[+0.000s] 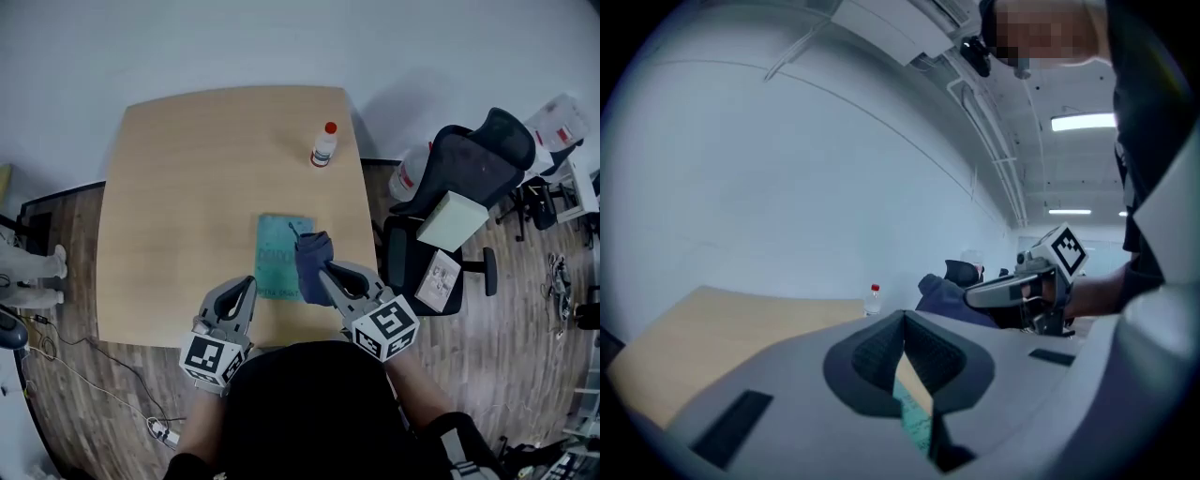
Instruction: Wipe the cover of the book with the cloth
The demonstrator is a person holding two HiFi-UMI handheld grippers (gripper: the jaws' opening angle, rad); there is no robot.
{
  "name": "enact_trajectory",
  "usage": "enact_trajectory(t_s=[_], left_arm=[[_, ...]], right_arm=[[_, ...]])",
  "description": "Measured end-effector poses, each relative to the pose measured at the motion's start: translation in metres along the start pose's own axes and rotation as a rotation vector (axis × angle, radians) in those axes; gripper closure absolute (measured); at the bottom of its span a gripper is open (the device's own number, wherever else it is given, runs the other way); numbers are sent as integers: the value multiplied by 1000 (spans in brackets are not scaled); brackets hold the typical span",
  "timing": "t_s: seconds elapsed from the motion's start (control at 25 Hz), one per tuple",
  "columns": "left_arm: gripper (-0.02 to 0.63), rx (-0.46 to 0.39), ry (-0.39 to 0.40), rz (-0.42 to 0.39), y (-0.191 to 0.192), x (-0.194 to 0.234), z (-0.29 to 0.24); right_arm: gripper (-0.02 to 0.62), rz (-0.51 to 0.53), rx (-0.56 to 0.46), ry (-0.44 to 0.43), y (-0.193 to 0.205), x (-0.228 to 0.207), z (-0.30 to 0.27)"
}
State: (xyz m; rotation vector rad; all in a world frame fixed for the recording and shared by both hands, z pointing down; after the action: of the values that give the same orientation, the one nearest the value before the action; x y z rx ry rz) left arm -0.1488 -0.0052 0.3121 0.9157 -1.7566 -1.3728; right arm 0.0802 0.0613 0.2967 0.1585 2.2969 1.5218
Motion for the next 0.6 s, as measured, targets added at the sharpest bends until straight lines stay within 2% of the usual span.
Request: enact_trajectory(t_s=[0.08,0.16,0.28,0.44,0.6], left_arm=[[586,-12,5,-30,-12,-1,3],[586,-40,5,-17,-22,-1,6],[586,-97,-1,36,-30,2,12],[586,-126,-27,143,-28,8,15],[586,-114,-35,164,-24,10,16]], right_arm=[[534,13,-26,-3,-9,6,3],[534,29,-48,-2,-18,11,6],[534,39,-69,4,-23,17,9],[534,37,-83,14,-24,17,10],[537,78,-77,12,-21,19,9]])
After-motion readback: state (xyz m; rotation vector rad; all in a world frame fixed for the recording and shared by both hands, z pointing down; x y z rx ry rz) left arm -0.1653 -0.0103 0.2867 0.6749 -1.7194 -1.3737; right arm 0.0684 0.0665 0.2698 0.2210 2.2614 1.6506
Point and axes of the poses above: the fingertips, and each gripper's own axes: z backward along the fingers, x to its left, y out of its underside, the point moved 8 cm from there along z, backward along the fingers, and after that the axes turned 5 degrees about -z, right-handed, at the moved point
